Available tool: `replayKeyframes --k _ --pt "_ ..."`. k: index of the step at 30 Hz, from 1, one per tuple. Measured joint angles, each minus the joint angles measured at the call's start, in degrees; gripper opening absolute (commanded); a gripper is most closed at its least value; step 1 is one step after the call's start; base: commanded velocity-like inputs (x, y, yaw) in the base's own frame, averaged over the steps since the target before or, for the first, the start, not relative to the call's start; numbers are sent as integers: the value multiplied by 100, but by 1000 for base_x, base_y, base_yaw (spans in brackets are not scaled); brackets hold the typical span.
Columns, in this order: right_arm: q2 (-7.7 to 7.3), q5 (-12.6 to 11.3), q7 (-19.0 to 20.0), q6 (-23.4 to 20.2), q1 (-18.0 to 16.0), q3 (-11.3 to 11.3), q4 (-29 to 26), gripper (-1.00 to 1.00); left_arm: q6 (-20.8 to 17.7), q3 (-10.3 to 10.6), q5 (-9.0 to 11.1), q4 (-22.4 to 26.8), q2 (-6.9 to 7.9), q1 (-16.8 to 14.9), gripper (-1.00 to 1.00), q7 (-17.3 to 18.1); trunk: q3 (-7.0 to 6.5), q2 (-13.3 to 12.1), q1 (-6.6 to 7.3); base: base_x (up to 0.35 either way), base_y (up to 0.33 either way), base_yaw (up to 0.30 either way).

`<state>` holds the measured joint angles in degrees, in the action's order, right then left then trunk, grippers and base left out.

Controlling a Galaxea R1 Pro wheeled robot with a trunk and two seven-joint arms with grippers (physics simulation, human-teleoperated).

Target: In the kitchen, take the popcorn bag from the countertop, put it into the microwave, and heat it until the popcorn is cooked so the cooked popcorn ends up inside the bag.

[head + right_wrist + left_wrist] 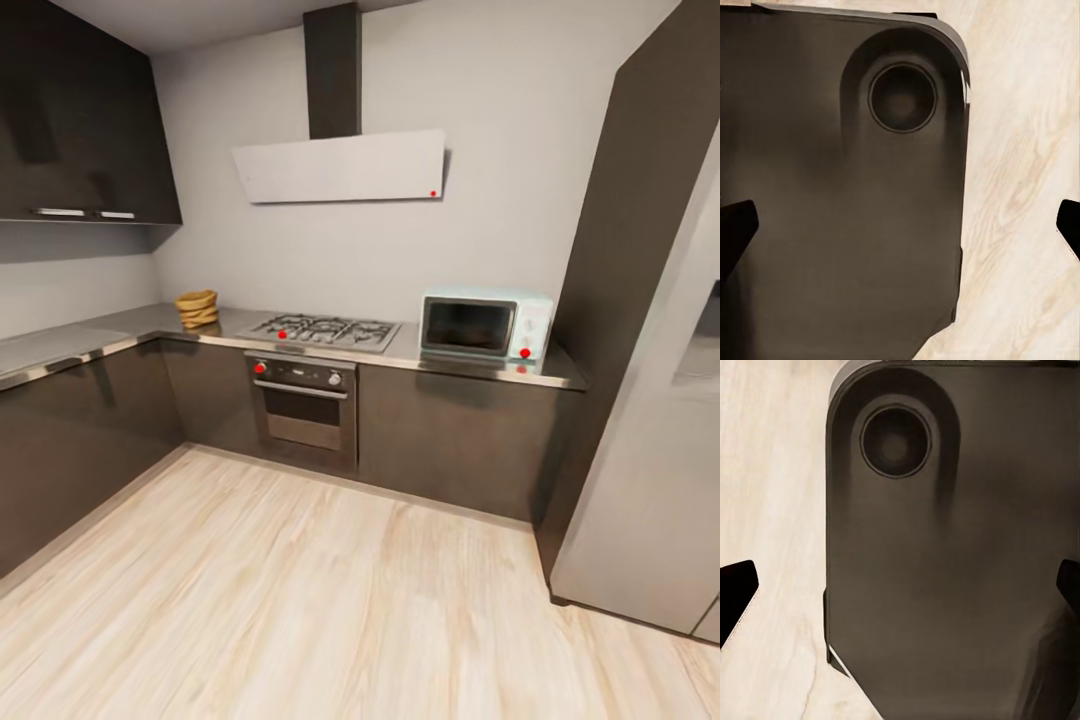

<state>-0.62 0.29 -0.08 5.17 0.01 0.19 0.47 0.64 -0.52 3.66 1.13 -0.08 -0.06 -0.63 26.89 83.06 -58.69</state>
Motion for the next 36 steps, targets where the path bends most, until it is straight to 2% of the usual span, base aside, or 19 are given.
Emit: replayKeyframes --k 27,36 --pt "1 -14 0 10 -1 -26 0 100 0 -2 0 0 17 2 100 -1 0 0 -1 298 0 -2" --pt "1 -45 0 10 1 -38 0 100 8 0 1 1 17 2 100 2 0 0 -4 60 0 -208"
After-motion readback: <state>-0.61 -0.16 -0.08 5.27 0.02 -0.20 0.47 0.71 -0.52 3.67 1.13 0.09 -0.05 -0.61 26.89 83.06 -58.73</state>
